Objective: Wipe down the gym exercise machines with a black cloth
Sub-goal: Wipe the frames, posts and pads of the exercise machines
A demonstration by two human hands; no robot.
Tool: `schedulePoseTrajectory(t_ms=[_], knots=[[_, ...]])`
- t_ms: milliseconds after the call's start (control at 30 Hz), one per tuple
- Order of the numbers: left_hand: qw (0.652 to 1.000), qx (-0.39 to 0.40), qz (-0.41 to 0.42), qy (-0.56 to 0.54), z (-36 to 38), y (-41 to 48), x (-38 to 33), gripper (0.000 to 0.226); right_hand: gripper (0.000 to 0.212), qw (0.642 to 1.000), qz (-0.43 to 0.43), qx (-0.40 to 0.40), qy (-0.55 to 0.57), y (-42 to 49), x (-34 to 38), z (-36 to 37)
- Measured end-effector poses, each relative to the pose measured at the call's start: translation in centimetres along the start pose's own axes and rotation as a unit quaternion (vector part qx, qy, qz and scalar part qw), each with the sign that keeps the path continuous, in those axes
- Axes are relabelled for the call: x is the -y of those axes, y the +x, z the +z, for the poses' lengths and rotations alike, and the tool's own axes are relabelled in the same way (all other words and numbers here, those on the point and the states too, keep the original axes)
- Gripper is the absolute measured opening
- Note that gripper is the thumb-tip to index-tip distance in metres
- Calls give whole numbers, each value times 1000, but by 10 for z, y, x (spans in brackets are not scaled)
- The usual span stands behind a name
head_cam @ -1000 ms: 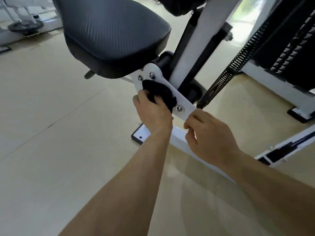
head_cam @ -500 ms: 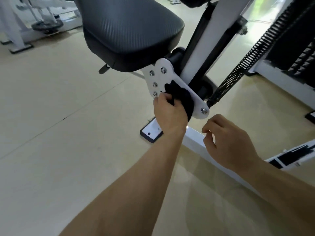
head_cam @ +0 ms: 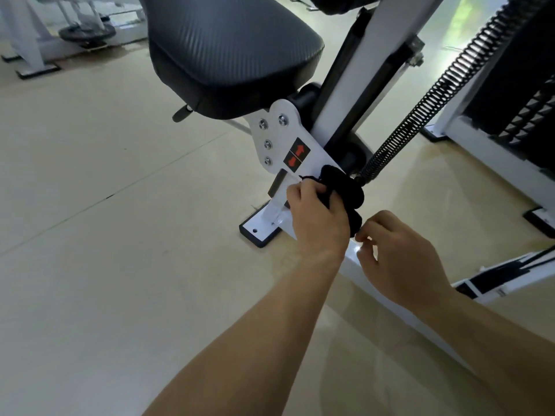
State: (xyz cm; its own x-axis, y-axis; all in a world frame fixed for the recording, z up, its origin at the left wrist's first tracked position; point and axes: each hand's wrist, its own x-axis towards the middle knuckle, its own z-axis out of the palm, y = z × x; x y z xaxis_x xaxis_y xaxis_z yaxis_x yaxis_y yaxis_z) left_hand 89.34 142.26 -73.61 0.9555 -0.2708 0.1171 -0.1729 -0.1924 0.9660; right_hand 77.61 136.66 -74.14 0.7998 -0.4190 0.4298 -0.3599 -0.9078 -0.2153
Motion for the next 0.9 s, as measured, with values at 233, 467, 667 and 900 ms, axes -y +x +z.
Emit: schedulePoseTrajectory(t_ms=[233,467,667,900], knots=[[978,15,-182,-103,4,11,-4,9,10,1000,12,-27,10,21,18,-2],[984,-143,-61,-87,-28,80,-19,7,12,999,-10,-46,10,21,22,-3],[995,-25,-93,-17,-24,63,19,10,14,1000,-8,-27,-2,25,30,-2],[970,-174,-145,-82,-54,143,-5,9,11,1000,-18,-15,-2,22,32,0]])
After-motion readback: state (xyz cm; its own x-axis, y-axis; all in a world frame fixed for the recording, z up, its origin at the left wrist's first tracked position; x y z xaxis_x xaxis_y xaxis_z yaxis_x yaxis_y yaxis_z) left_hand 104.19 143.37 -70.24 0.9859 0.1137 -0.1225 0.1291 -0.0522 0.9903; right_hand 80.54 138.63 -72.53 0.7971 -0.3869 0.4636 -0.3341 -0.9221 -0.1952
